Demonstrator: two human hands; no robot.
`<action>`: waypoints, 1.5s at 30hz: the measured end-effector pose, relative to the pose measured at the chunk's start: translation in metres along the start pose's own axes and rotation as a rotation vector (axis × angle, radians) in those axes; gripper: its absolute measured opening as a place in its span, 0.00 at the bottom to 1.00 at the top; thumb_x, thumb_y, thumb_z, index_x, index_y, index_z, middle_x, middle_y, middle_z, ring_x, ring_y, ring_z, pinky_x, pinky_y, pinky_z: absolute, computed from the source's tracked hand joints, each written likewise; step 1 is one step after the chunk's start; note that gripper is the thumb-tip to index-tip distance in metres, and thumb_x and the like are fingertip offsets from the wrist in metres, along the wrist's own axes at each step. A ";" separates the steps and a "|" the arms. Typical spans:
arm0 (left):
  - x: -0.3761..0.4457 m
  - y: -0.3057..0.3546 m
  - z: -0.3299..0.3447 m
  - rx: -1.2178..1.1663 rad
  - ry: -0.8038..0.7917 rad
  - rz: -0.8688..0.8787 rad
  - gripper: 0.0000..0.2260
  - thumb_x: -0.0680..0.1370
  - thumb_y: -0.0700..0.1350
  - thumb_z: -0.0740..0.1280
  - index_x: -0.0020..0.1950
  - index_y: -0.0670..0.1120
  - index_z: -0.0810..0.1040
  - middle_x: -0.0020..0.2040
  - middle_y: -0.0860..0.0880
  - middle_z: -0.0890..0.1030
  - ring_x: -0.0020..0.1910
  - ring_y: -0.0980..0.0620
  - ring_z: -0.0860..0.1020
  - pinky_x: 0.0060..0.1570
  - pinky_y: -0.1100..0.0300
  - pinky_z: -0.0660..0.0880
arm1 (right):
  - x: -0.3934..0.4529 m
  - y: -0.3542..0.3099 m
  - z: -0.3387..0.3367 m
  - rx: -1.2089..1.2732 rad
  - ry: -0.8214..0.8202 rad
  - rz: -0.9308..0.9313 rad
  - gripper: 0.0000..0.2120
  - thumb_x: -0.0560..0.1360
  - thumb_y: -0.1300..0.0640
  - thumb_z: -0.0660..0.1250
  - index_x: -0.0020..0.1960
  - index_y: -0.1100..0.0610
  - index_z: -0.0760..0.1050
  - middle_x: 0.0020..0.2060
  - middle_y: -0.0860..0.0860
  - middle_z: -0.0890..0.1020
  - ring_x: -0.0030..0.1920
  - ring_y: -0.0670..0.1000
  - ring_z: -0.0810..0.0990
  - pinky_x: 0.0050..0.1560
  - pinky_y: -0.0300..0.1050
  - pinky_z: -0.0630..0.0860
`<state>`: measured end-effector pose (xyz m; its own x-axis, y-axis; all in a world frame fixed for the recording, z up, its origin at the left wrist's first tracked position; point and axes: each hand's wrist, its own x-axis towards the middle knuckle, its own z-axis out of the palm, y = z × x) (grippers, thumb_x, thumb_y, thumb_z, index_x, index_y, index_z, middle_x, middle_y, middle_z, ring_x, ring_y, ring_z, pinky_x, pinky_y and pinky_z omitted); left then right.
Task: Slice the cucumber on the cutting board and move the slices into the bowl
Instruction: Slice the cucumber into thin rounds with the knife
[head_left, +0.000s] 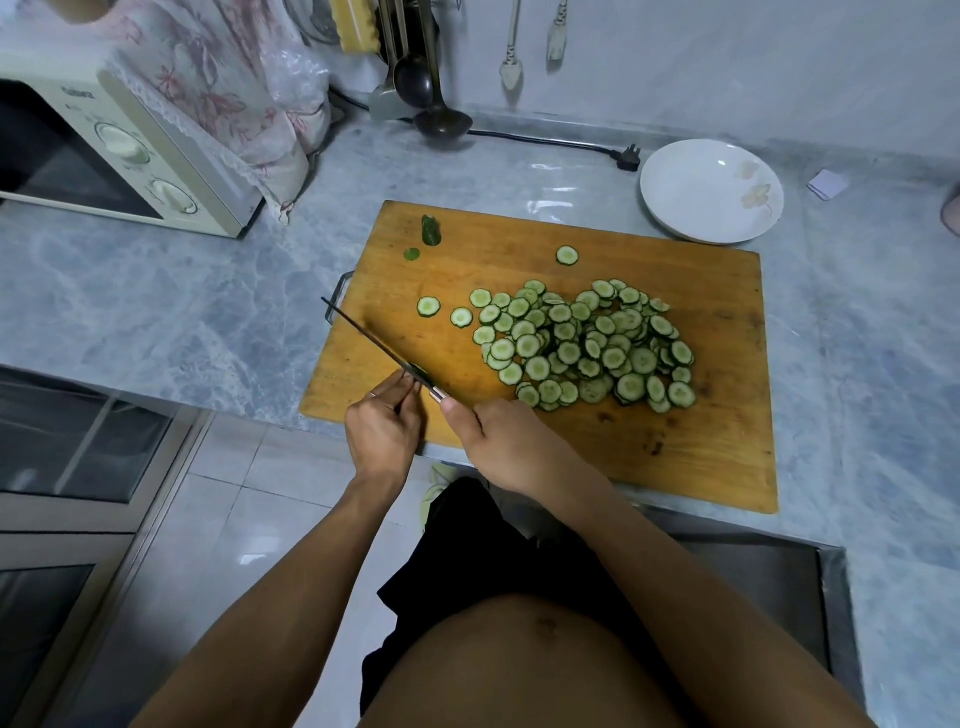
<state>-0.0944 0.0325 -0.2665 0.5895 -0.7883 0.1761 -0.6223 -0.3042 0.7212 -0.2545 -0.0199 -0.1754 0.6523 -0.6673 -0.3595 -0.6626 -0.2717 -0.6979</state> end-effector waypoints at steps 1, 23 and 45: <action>0.001 -0.001 0.000 0.009 -0.006 0.000 0.19 0.74 0.48 0.58 0.48 0.40 0.86 0.48 0.43 0.85 0.46 0.46 0.84 0.43 0.57 0.78 | 0.004 0.000 0.002 -0.008 0.001 0.002 0.30 0.83 0.40 0.48 0.30 0.57 0.64 0.28 0.53 0.70 0.31 0.51 0.69 0.37 0.46 0.62; 0.000 0.005 -0.004 0.062 0.002 0.034 0.11 0.75 0.35 0.70 0.56 0.42 0.84 0.57 0.46 0.83 0.54 0.47 0.81 0.55 0.65 0.71 | 0.016 0.022 -0.023 -0.037 0.092 -0.008 0.29 0.83 0.40 0.50 0.30 0.57 0.60 0.25 0.53 0.62 0.25 0.50 0.61 0.29 0.45 0.57; 0.089 0.092 -0.003 0.304 -0.777 0.373 0.12 0.81 0.45 0.64 0.63 0.50 0.81 0.70 0.50 0.75 0.70 0.48 0.70 0.68 0.51 0.69 | -0.031 0.054 -0.068 -0.648 0.104 -0.073 0.24 0.79 0.33 0.52 0.49 0.54 0.70 0.39 0.51 0.75 0.40 0.54 0.76 0.37 0.46 0.66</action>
<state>-0.0979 -0.0642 -0.1823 -0.1211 -0.9686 -0.2172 -0.8767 0.0017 0.4811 -0.3355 -0.0606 -0.1600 0.6866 -0.6860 -0.2409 -0.7265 -0.6596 -0.1926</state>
